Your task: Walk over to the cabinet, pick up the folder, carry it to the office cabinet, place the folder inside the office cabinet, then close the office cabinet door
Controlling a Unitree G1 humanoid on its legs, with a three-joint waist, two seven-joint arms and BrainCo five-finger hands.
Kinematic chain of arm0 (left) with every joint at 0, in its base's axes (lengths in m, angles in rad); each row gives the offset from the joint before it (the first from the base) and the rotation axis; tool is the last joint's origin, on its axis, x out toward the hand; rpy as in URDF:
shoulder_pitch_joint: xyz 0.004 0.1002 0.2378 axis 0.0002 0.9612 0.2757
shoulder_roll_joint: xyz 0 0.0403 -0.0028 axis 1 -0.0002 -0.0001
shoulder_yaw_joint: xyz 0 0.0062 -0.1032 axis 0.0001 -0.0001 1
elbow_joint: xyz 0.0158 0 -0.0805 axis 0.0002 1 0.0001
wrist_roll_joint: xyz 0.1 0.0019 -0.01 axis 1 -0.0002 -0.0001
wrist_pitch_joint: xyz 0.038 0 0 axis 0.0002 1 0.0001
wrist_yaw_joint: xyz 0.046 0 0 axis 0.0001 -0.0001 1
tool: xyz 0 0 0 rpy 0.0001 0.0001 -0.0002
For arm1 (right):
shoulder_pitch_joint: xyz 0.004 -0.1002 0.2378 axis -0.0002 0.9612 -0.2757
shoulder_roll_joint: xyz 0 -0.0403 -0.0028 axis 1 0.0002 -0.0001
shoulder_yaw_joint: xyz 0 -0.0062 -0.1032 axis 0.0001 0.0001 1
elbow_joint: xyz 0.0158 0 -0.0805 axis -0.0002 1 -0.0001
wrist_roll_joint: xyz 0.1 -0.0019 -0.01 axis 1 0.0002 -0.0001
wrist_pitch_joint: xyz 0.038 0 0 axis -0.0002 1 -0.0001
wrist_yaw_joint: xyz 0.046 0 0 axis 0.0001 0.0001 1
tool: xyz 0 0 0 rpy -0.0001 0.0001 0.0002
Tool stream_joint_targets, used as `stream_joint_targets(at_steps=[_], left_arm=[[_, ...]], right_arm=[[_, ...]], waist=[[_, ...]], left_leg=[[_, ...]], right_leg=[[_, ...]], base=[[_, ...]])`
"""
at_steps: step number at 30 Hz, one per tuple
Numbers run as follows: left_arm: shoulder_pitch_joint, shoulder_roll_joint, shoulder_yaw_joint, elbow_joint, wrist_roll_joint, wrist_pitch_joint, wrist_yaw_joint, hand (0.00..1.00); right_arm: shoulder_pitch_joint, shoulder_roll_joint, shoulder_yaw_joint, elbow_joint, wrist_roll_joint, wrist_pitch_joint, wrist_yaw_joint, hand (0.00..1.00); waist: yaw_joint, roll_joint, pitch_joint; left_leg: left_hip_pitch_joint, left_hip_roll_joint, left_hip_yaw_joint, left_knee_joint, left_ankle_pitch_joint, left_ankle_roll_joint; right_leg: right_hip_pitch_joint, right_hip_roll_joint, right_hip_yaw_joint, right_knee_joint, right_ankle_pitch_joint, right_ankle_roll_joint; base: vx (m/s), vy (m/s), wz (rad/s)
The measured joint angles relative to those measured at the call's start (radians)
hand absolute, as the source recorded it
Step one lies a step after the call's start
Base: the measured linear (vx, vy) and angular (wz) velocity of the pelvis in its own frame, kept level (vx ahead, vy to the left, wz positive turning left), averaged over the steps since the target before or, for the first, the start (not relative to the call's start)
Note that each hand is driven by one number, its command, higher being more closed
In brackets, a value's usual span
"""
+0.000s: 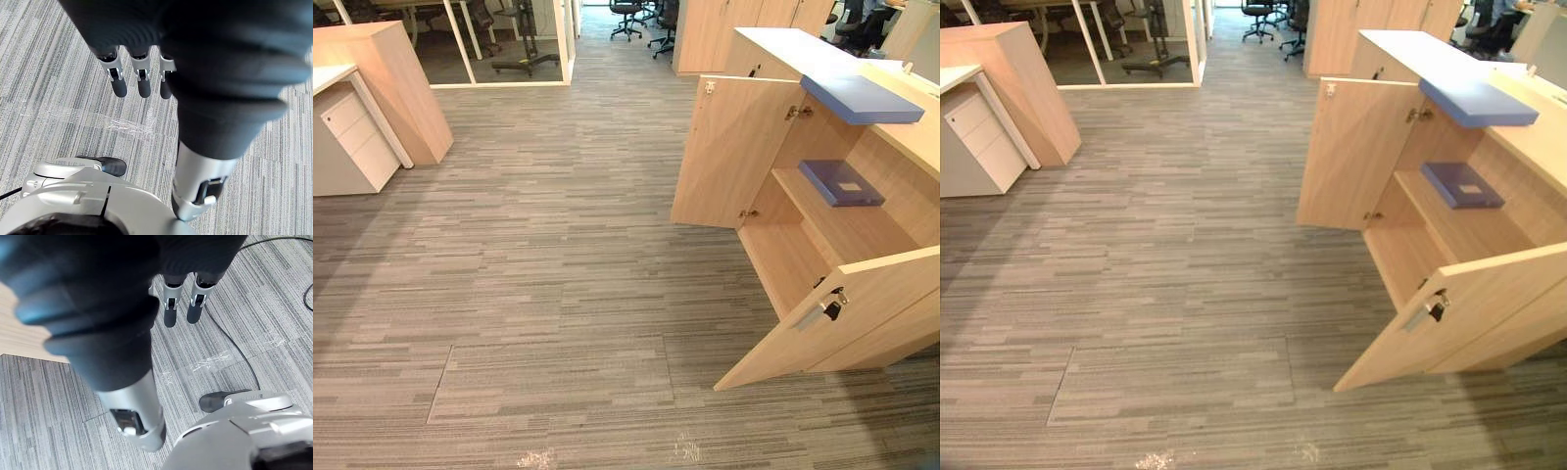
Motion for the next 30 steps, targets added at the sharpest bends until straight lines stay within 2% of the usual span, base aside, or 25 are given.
stream_joint_targets(at_steps=[5, 25, 28, 30], left_arm=[[-0.001, 0.006, -0.035, -0.003, 0.033, -0.014, 0.036, 0.0], [-0.003, 0.013, -0.053, -0.006, 0.035, -0.011, 0.054, 0.0], [-0.032, 0.019, -0.052, -0.005, 0.034, -0.009, 0.053, 0.0], [-0.049, 0.022, -0.052, -0.006, 0.027, -0.008, 0.051, 0.0]], right_arm=[[-0.002, 0.004, 0.035, -0.032, -0.063, -0.004, -0.065, 0.0], [-0.013, 0.004, 0.034, -0.02, -0.066, 0.001, -0.046, 0.0], [-0.03, 0.005, 0.032, -0.016, -0.062, 0.001, -0.035, 0.0], [-0.039, 0.003, 0.027, -0.012, -0.054, 0.001, -0.026, 0.0]], waist=[[-0.002, 0.0, 0.0], [-0.002, -0.005, 0.01], [-0.007, -0.013, 0.044], [-0.007, -0.012, 0.067]], left_leg=[[0.003, 0.006, 0.013, 0.0, 0.0, -0.001], [-0.008, 0.005, -0.005, 0.002, -0.001, -0.001], [-0.086, -0.004, -0.025, 0.144, -0.059, -0.006], [-0.148, -0.007, -0.017, 0.283, -0.106, -0.049]], right_leg=[[0.0, 0.007, 0.009, -0.007, 0.008, -0.003], [0.004, 0.007, -0.008, -0.019, 0.009, -0.004], [-0.003, -0.01, -0.037, -0.001, 0.004, -0.01], [-0.001, -0.024, -0.056, 0.022, -0.009, -0.024]], base=[[-0.03, -0.02, -0.08], [-0.01, -0.007, 0.02], [-0.02, -0.006, 0.25], [-0.06, 0.026, 0.3]])
